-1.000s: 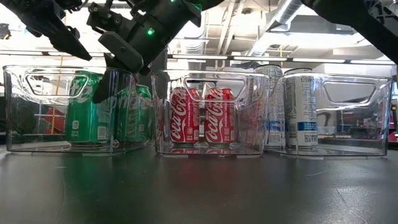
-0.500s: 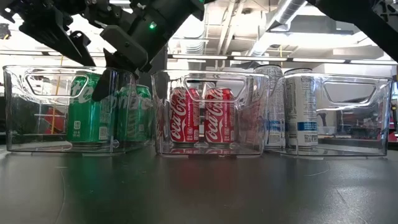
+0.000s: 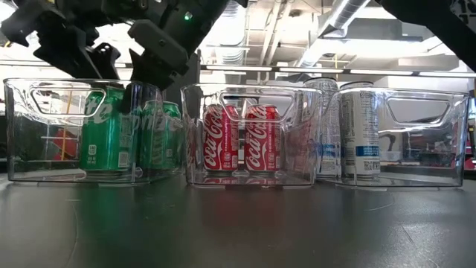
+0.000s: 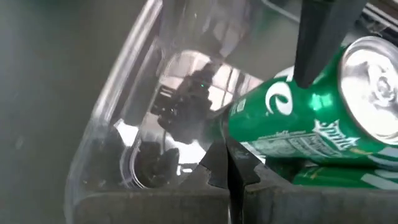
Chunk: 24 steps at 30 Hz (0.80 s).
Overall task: Sort soda cans
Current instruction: Put the top green soda can into the left transparent bin
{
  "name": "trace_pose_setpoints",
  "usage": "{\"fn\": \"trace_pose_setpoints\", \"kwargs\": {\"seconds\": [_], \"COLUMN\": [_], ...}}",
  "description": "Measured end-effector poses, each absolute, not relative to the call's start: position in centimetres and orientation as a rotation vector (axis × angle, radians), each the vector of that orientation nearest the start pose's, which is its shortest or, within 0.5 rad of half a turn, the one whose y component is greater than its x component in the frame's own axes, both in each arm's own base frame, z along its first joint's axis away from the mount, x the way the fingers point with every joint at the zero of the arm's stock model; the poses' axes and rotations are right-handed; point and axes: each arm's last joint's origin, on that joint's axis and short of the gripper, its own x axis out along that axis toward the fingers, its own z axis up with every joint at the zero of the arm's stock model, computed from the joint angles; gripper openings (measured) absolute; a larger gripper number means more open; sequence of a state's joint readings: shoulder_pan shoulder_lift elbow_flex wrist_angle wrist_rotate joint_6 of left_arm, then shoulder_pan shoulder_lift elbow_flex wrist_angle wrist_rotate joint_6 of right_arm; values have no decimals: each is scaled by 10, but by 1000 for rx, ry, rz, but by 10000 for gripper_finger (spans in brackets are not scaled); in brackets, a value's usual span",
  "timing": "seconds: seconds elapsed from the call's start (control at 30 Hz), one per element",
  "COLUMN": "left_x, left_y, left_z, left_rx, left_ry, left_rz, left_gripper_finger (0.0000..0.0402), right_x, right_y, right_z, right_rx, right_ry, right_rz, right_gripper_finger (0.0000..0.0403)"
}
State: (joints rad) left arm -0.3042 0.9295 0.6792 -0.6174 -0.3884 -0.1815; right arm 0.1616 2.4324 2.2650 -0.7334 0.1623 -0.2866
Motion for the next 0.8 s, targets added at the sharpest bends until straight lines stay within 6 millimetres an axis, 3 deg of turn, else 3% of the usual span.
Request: {"fn": "trace_pose_setpoints", "kwargs": {"seconds": [0.3, 0.8], "left_x": [184, 169], "left_y": [-45, -45], "left_z": [231, 231], "left_rx": [210, 217], "left_ry": [868, 952], "left_rz": [193, 223], "left_gripper_finger": [281, 281], "right_x": [526, 526], "right_y": [81, 81], "right_z": [218, 219], "right_rx": [-412, -406], "right_ry": [879, 875], "right_rz": [126, 123], "right_gripper_finger": [5, 5]}}
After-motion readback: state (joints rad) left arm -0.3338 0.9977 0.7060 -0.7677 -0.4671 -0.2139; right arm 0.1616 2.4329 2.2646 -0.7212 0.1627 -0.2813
